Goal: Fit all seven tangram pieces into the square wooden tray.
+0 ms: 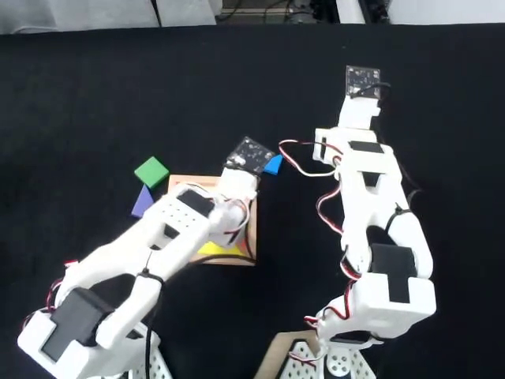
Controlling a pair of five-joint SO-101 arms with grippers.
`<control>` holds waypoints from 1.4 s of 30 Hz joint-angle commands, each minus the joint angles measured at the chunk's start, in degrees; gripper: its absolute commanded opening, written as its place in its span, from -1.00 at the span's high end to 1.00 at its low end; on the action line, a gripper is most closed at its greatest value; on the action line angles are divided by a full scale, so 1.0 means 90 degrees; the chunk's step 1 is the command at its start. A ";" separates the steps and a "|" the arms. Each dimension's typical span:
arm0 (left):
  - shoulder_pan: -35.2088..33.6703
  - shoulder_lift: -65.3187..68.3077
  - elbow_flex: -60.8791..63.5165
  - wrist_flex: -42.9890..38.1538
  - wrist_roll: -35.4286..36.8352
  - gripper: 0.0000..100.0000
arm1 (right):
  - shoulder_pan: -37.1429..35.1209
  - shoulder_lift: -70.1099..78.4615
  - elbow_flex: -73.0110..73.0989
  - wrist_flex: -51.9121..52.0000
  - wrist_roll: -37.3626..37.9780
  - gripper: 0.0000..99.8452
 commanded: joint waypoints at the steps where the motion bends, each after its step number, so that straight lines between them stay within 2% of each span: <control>1: -0.0405 -0.0010 -0.0327 0.0049 -0.0479 0.68 | -0.0088 -0.0063 -0.0210 -0.0088 0.0059 0.96; 10: -0.0777 -0.0010 -0.0376 0.0010 -0.1651 0.68 | -0.0098 -0.0054 -0.0210 -0.0088 0.0059 0.96; 16: -0.0904 -0.0010 -0.1040 0.0059 -0.1602 0.68 | -0.0098 -0.0054 -0.0210 -0.0098 0.0059 0.96; 21: -0.1040 0.0068 -0.1470 0.0000 -0.0821 0.68 | -0.0098 -0.0054 -0.0210 -0.0098 0.0059 0.96; 28: -0.0923 0.0059 -0.1040 0.0010 -0.0674 0.68 | -0.0098 -0.0054 -0.0210 -0.0098 0.0059 0.96; 33: -0.0923 0.0283 -0.0991 0.0098 0.1260 0.68 | -0.0098 -0.0054 -0.0210 -0.0098 0.0059 0.96; 36: -0.0923 0.0459 -0.1031 0.0264 0.2081 0.68 | -0.0098 -0.0044 -0.0210 -0.0098 0.0059 0.96; 42: -0.1148 0.1338 -0.1392 0.0098 0.2139 0.68 | -0.0098 -0.0044 -0.0210 -0.0098 0.0059 0.96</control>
